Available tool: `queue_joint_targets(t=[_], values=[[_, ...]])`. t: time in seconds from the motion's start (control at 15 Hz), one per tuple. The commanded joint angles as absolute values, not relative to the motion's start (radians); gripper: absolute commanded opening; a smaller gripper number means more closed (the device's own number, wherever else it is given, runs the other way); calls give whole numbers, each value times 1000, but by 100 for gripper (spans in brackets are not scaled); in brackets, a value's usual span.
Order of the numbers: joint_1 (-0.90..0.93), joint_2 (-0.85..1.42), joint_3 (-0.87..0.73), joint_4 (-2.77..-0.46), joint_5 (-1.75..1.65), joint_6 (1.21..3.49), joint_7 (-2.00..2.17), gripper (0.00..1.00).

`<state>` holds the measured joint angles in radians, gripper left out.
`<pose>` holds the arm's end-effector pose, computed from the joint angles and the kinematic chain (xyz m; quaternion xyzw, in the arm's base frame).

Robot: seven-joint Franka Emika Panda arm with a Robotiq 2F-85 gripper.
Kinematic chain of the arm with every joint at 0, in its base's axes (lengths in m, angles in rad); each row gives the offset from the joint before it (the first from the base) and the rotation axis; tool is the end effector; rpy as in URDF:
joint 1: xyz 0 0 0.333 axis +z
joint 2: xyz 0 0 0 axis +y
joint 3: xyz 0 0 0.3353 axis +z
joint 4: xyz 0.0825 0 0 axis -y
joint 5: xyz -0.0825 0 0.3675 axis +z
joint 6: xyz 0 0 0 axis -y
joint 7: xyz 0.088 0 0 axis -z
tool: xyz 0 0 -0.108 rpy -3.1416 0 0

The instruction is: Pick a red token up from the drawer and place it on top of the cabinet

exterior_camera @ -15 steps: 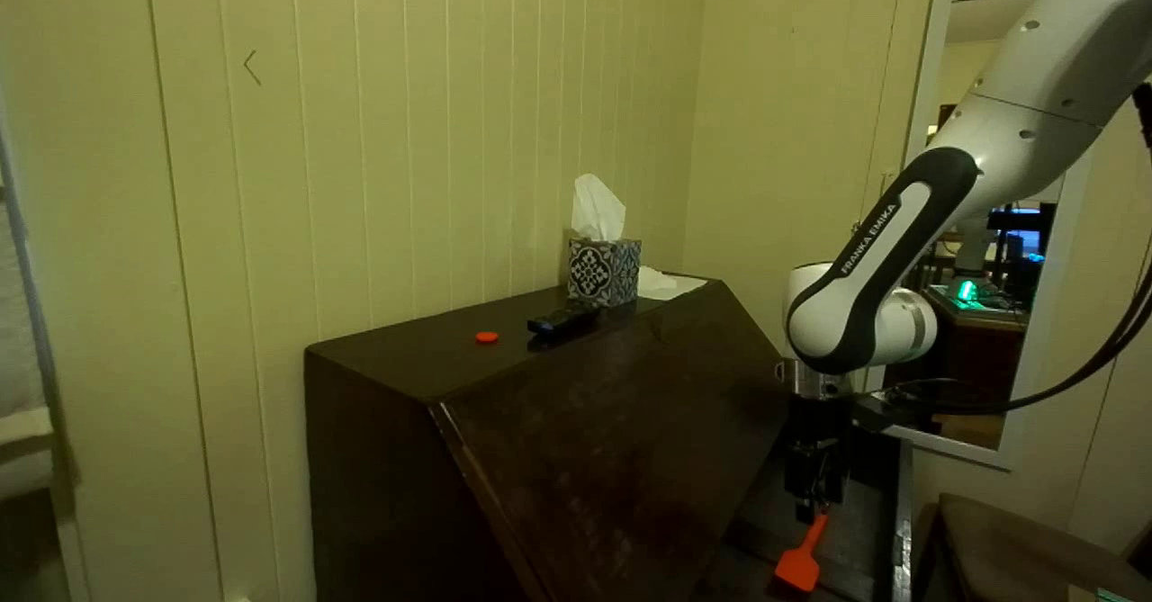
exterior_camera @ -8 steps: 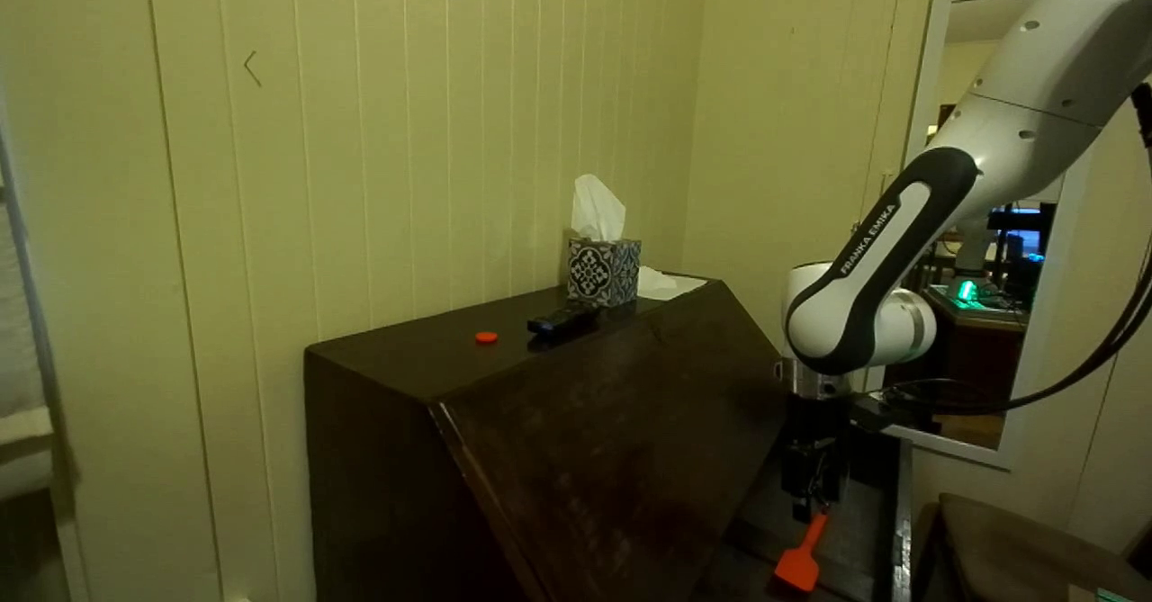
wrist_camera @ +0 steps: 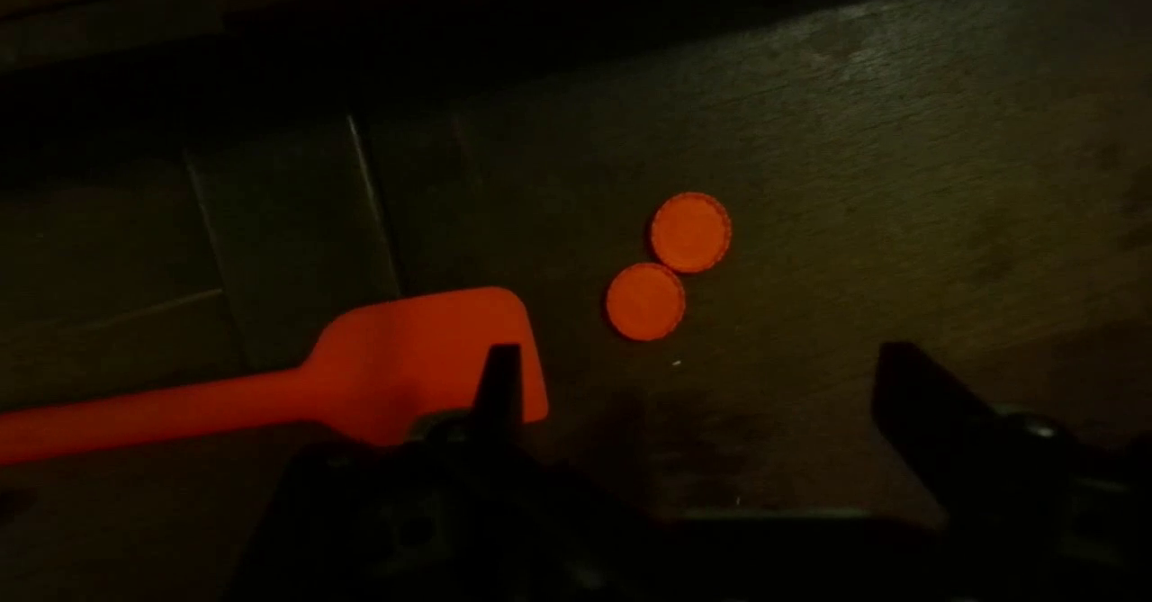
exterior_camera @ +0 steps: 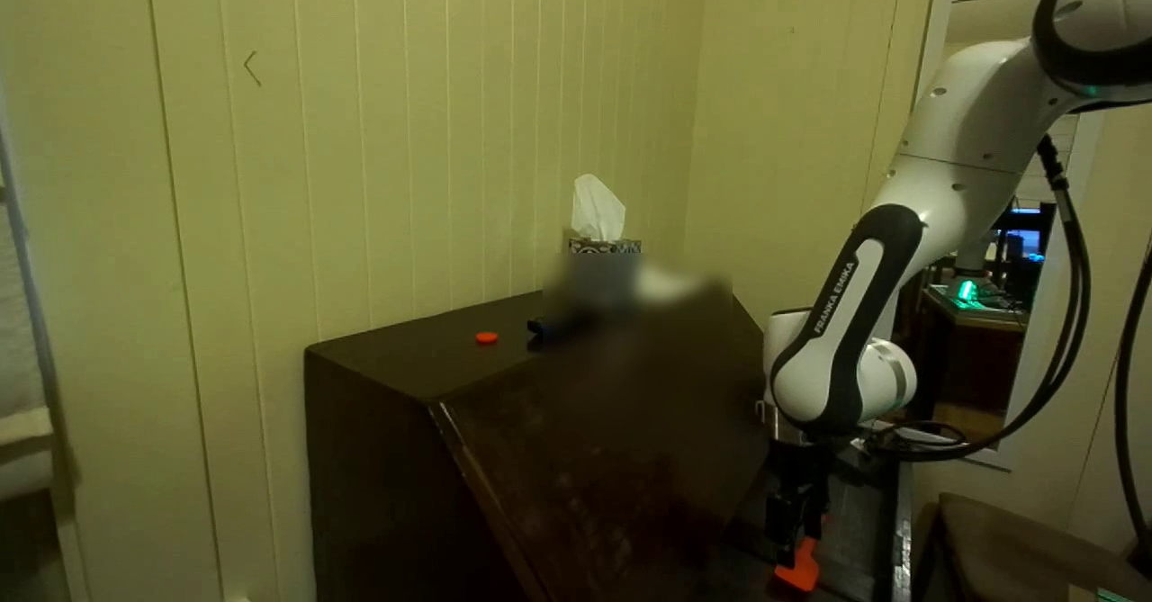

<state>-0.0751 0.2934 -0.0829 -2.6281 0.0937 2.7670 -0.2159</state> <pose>0.4009 -0.0704 0.1697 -0.9970 0.0151 0.0744 0.0158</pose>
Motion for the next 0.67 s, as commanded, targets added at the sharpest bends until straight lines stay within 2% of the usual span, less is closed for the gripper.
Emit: queue_joint_targets(t=[0.0,0.6], values=[[-89,421,-51,-2562,61,2824,-200,100],[-97,630,-40,-2441,11,2840,-203,99]])
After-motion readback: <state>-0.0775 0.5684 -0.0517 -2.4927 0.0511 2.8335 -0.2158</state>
